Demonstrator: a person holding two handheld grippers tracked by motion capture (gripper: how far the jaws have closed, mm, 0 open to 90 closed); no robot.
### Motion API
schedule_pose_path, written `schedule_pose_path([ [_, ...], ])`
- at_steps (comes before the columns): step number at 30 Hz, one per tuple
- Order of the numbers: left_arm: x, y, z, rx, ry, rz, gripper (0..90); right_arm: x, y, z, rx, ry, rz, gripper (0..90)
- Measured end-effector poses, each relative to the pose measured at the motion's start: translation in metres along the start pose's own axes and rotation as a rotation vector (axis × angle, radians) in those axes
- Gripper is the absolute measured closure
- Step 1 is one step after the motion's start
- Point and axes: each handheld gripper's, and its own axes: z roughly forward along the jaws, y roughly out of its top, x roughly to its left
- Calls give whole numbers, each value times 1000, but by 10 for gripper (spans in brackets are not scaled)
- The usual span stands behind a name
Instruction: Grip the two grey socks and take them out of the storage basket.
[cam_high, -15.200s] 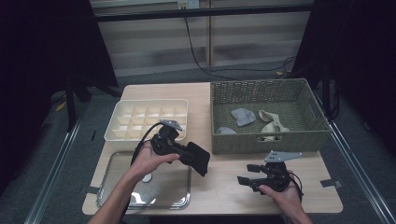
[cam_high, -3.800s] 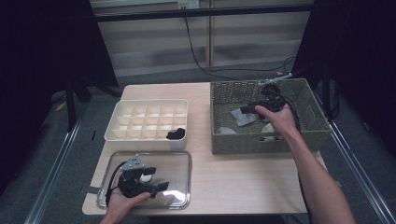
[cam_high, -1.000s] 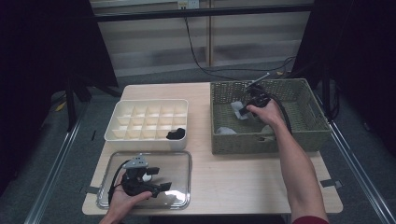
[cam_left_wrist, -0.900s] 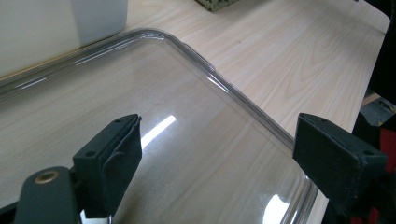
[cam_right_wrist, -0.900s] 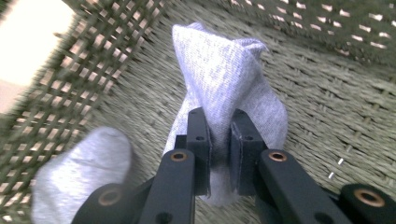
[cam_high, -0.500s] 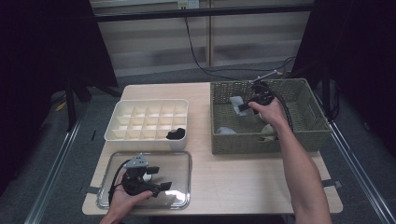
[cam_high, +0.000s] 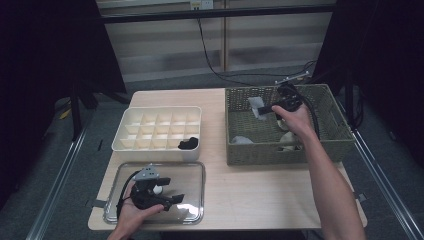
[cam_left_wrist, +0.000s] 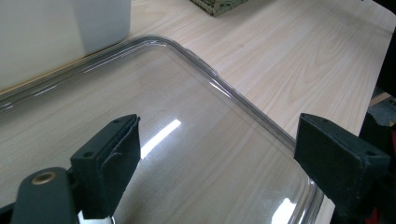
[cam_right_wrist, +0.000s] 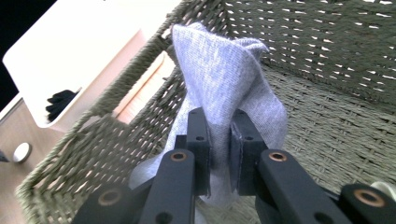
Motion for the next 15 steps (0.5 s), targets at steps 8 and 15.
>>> schedule_pose_path([
  [8, 1, 0, 1, -2, 0, 1, 145, 8, -4, -14, -53, 29, -13, 808],
  [15, -1, 1, 1, 0, 1, 10, 146, 17, -11, -26, -92, 48, -21, 805],
])
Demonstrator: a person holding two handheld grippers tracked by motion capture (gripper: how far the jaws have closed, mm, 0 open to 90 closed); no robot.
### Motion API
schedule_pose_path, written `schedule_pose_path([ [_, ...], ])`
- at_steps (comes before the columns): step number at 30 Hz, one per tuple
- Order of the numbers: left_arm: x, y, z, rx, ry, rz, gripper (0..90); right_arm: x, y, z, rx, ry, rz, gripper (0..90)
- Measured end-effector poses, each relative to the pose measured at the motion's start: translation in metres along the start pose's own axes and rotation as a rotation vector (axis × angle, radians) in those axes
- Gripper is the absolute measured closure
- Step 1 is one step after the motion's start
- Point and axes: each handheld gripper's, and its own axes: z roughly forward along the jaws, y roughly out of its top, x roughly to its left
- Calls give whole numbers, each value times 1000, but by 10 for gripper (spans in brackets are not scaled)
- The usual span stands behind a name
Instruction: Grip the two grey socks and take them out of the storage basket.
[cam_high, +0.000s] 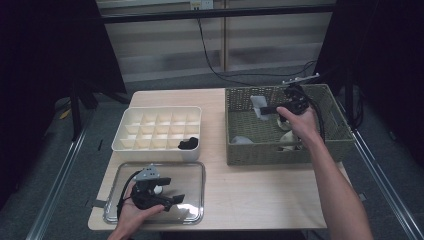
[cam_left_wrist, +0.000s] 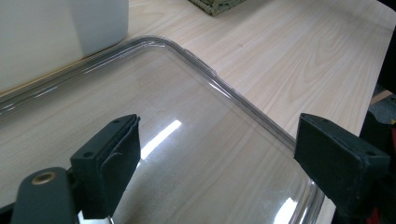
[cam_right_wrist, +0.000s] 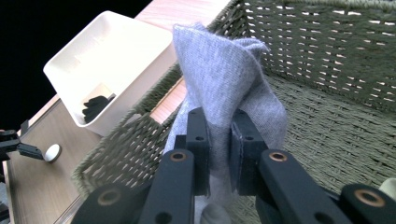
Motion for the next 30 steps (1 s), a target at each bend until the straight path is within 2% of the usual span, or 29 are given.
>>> schedule_pose_path([
  [7, -1, 0, 0, -4, 3, 2, 145, 9, -6, -9, -34, 12, -1, 805],
  [13, -1, 0, -1, -8, 7, 8, 146, 20, -8, -14, -59, 38, -28, 805],
  [15, -1, 1, 0, -14, -1, 0, 146, 22, -10, -15, -65, 44, -25, 805],
  [22, -4, 3, 3, -5, 7, 21, 146, 29, -22, -24, -84, 54, -24, 805],
  [25, -4, 3, 4, -11, -4, 14, 145, 31, -25, -26, -87, 66, -16, 805],
  [30, -7, 4, 6, 0, 2, 27, 146, 43, -28, -35, -105, 77, -37, 804],
])
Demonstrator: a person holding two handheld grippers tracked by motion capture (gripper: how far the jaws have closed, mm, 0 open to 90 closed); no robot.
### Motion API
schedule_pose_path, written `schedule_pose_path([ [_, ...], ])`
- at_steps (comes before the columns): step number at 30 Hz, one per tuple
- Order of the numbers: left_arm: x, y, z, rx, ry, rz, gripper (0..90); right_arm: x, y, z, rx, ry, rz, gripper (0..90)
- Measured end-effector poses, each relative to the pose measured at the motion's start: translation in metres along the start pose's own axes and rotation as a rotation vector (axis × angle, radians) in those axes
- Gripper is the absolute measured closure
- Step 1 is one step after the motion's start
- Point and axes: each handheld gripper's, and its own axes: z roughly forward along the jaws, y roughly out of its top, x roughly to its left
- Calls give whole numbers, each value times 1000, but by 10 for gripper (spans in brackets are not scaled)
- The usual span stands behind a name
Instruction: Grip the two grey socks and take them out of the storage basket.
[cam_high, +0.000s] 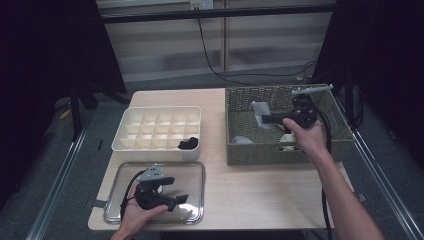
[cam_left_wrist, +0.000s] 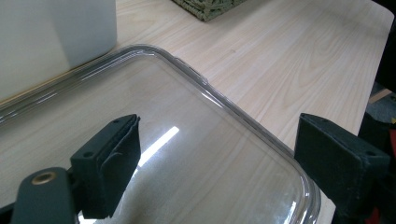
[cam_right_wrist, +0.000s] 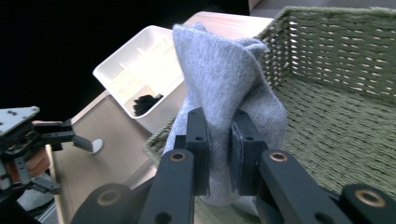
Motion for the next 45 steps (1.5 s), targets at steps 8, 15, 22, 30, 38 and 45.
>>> schedule_pose_path([
  [8, 0, 1, 1, -6, 2, -8, 147, 13, -4, -6, -15, 20, -12, 801],
  [15, -3, 8, 5, -28, -10, 3, 146, 24, -8, -18, 0, 0, -30, 801],
  [22, -13, 13, 10, -34, -34, 29, 192, 41, -21, -30, -5, 14, -46, 799],
  [30, -20, 20, 11, -54, -38, 48, 213, 56, -39, -36, 5, 34, -46, 797],
  [38, -26, 28, 19, -65, -56, 56, 261, 71, -59, -32, 26, 66, -60, 793],
  [45, -32, 35, 28, -62, -76, 84, 325, 71, -82, -28, 29, 80, -32, 789],
])
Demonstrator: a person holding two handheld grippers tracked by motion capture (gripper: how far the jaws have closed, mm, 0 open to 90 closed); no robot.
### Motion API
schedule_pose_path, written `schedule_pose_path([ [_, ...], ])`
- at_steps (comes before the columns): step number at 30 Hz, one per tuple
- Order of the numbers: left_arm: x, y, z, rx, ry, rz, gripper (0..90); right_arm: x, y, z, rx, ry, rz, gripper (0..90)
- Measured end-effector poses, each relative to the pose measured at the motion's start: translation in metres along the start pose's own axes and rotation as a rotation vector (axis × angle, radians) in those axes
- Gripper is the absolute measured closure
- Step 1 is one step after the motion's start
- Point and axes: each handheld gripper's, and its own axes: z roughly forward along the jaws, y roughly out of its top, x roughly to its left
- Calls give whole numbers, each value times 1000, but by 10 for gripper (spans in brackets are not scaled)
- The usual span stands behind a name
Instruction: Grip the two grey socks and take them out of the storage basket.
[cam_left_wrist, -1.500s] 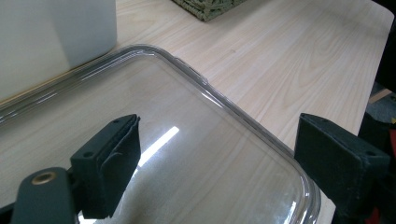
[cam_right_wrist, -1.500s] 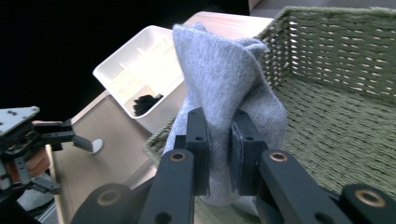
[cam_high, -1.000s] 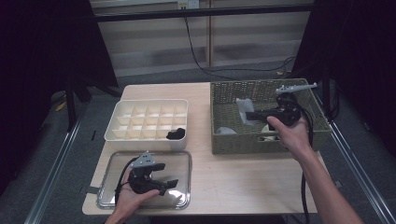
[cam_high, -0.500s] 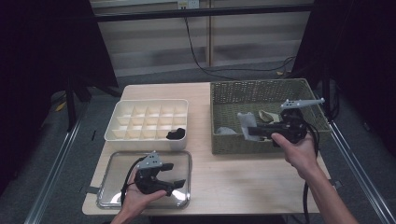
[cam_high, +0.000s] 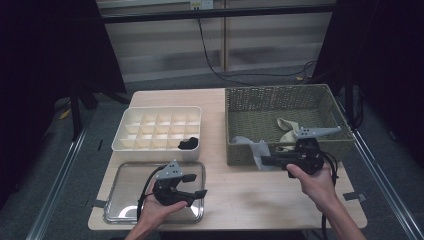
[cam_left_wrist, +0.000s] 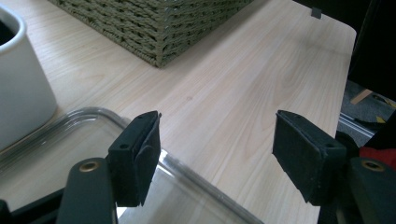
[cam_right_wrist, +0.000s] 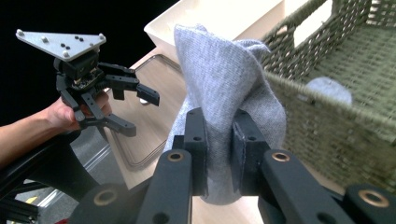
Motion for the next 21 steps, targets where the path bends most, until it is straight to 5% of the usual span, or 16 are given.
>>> schedule_pose_path([
  [11, -13, 9, 24, 26, -47, 42, 416, -1, -35, 25, 43, 26, 26, 778],
  [21, -10, 18, 42, 39, -76, 54, 574, -12, -64, 47, 106, 30, 65, 762],
])
